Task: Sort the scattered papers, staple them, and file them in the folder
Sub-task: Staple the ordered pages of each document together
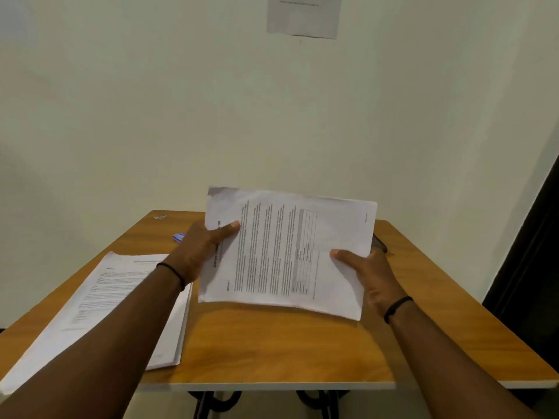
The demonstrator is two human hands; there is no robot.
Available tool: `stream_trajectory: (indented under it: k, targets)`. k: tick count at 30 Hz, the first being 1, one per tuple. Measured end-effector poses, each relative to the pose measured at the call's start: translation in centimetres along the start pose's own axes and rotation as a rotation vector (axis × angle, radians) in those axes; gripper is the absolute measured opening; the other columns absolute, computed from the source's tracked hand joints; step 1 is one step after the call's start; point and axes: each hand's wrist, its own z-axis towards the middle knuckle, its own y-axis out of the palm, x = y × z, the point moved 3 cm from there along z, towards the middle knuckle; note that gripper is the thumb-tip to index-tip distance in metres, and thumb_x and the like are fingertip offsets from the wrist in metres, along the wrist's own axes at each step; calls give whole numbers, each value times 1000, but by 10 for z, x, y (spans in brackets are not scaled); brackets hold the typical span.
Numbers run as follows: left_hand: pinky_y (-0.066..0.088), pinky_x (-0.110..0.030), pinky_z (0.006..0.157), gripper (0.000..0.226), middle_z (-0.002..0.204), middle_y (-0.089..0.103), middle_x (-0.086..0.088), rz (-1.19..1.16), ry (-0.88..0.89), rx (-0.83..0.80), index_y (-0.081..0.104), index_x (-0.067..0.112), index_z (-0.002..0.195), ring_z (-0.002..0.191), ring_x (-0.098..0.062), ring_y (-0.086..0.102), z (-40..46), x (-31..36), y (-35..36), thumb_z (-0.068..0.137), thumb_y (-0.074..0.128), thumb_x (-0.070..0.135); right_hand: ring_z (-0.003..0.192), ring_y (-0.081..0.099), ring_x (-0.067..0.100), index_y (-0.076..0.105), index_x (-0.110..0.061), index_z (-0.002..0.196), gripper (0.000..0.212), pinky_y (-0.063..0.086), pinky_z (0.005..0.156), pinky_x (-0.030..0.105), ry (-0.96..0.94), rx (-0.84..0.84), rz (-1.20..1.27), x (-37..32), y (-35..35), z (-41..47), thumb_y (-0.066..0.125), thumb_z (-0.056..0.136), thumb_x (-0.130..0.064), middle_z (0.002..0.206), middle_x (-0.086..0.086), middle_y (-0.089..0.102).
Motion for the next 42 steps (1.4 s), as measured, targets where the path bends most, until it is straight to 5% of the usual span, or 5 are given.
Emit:
stream_trajectory:
  k: [11, 19, 28, 32, 42]
  targets:
    - [61, -35, 76, 23, 106, 75, 2, -33, -15, 183, 65, 24, 113, 92, -17, 74, -29, -61, 34, 91, 71, 26, 92, 73, 20, 71, -20, 104, 27, 59, 82, 40, 49, 175, 68, 44, -14, -19, 80, 80, -13, 105, 3, 76]
    - [60, -29, 66, 22, 104, 75, -9, 35, -152, -60, 64, 9, 117, 87, -22, 75, -23, -52, 29, 96, 61, 11, 94, 72, 18, 65, -19, 109, 34, 59, 75, 33, 41, 156, -17, 43, -30, 1, 80, 79, -10, 108, -1, 74]
    - [61, -40, 80, 22, 108, 74, -9, 204, -394, -218, 64, 11, 117, 94, -27, 74, -12, -78, 29, 96, 63, 15, 104, 54, 21, 55, -24, 117, 44, 52, 84, 34, -115, 333, -1376, 71, -22, -6, 79, 81, -33, 116, 4, 59]
    - [60, -30, 67, 12, 100, 75, -3, 250, -431, -264, 66, 16, 108, 83, -18, 75, 1, -71, 26, 98, 60, 13, 89, 55, 6, 67, -26, 93, 7, 50, 80, 22, -320, 25, -1087, 64, 27, -16, 68, 91, -32, 101, -6, 66]
    - [54, -22, 50, 6, 88, 74, -3, 453, -617, -317, 63, 19, 102, 60, -14, 71, 37, -80, 5, 96, 64, 18, 81, 65, 18, 69, -19, 106, 41, 46, 61, 30, -810, -394, -1392, 75, 140, -44, 56, 88, -54, 96, 0, 70]
